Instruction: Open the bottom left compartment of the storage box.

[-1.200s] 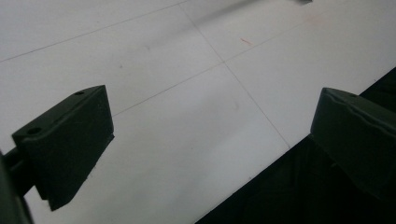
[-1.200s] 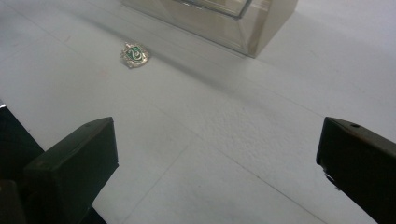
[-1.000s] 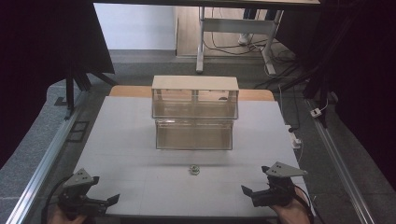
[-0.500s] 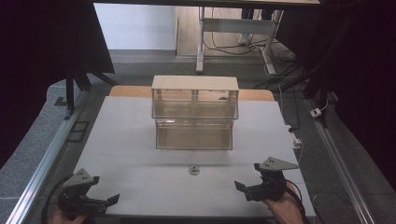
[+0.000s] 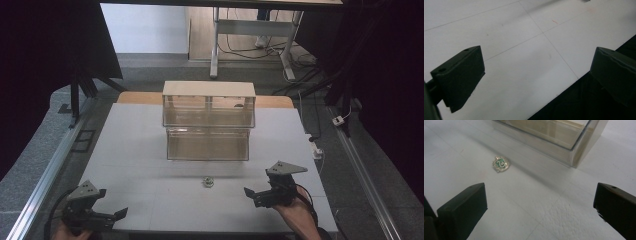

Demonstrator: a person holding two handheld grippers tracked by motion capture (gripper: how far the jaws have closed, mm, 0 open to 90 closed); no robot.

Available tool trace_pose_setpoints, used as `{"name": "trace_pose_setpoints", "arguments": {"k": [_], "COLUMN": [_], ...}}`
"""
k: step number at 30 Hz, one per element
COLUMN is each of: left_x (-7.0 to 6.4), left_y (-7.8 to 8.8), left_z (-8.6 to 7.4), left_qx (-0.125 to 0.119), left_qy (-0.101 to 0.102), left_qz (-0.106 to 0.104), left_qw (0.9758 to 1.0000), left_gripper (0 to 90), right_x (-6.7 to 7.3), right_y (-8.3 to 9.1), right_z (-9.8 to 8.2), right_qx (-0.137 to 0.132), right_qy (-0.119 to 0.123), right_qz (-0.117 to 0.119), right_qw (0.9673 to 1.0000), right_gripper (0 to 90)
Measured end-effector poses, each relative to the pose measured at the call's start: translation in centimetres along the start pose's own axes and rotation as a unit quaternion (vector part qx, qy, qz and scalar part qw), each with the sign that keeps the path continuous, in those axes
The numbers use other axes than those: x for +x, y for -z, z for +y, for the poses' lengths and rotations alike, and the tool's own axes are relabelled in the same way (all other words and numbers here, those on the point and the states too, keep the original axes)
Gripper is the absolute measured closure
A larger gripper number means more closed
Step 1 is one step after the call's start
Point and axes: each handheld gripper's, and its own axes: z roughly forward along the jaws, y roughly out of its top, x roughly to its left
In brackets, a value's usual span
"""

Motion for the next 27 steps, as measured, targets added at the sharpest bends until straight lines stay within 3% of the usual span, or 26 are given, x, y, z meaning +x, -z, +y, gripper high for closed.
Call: {"name": "trace_pose_setpoints", "arguments": {"k": [11, 21, 24, 27], "left_x": [0.1, 0.2, 0.2, 0.2], "left_y": [0.0, 0.0, 0.0, 0.0], "left_z": [0.0, 0.0, 0.0, 0.0], "left_qx": [0.001, 0.001, 0.002, 0.002], "left_qy": [0.002, 0.005, 0.005, 0.006], "left_qz": [-0.002, -0.006, -0.006, -0.007], "left_qw": [1.0, 1.0, 1.0, 1.0], "left_gripper": [0.0, 0.0, 0.0, 0.0], "right_x": [-0.2, -0.8, -1.2, -1.7], "right_y": [-2.0, -3.7, -4.1, -4.2], "right_z": [1.0, 1.2, 0.9, 0.6], "right_qx": [0.008, 0.029, 0.034, 0.039], "right_qy": [-0.005, -0.001, 0.001, -0.007], "right_qz": [0.009, -0.016, -0.026, -0.025], "right_qw": [0.9999, 0.9995, 0.9991, 0.9989], "right_gripper": [0.0, 0.4, 6.7, 20.6]}}
